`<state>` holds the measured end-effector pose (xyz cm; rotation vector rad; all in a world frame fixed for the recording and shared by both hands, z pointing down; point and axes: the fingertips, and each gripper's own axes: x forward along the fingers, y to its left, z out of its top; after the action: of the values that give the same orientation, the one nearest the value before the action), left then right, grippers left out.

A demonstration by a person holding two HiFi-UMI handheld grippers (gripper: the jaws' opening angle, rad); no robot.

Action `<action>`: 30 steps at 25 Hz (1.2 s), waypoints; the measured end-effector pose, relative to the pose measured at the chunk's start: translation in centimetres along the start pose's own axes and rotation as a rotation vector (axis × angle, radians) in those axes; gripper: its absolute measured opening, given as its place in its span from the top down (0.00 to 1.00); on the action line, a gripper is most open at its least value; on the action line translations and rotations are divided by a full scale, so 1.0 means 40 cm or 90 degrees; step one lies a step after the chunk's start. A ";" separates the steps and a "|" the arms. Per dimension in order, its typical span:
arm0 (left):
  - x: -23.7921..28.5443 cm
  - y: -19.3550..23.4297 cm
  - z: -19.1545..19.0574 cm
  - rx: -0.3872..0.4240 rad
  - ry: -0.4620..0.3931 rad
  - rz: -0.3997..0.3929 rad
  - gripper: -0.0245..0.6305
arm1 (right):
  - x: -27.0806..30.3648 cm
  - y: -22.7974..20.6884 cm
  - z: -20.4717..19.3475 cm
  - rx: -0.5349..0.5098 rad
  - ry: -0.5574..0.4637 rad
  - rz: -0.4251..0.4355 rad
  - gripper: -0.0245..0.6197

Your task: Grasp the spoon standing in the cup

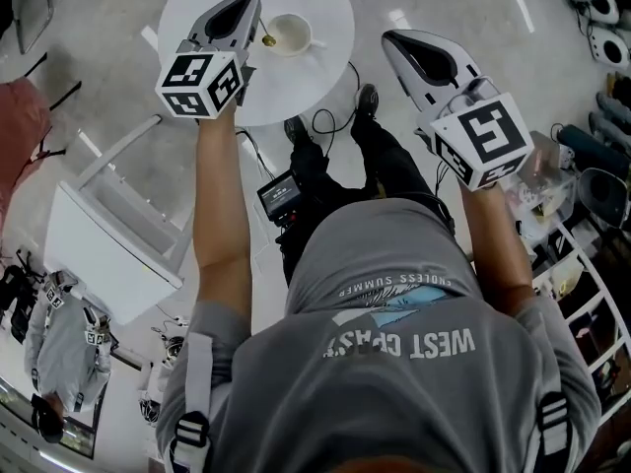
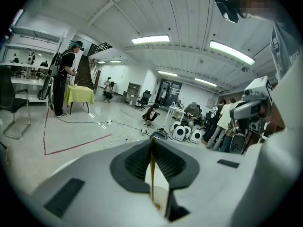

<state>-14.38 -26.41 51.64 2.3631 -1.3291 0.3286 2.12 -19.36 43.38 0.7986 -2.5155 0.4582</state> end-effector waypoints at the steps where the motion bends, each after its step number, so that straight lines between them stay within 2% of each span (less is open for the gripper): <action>1: -0.010 0.003 0.007 -0.008 -0.008 0.001 0.92 | 0.002 0.004 0.003 -0.002 -0.001 0.002 0.96; 7: -0.078 0.041 0.019 -0.032 -0.031 0.024 0.92 | 0.018 0.039 0.022 -0.019 -0.004 0.016 0.96; 15: -0.158 0.098 -0.018 -0.049 -0.025 0.065 0.92 | 0.036 0.085 0.045 -0.037 -0.005 0.031 0.96; 30: -0.226 0.223 -0.192 -0.118 0.033 0.128 0.92 | 0.099 0.155 0.063 -0.062 0.011 0.059 0.96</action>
<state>-26.74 -20.15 56.98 2.0623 -1.5071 0.3076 -5.33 -17.44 42.26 0.6405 -2.5448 0.3678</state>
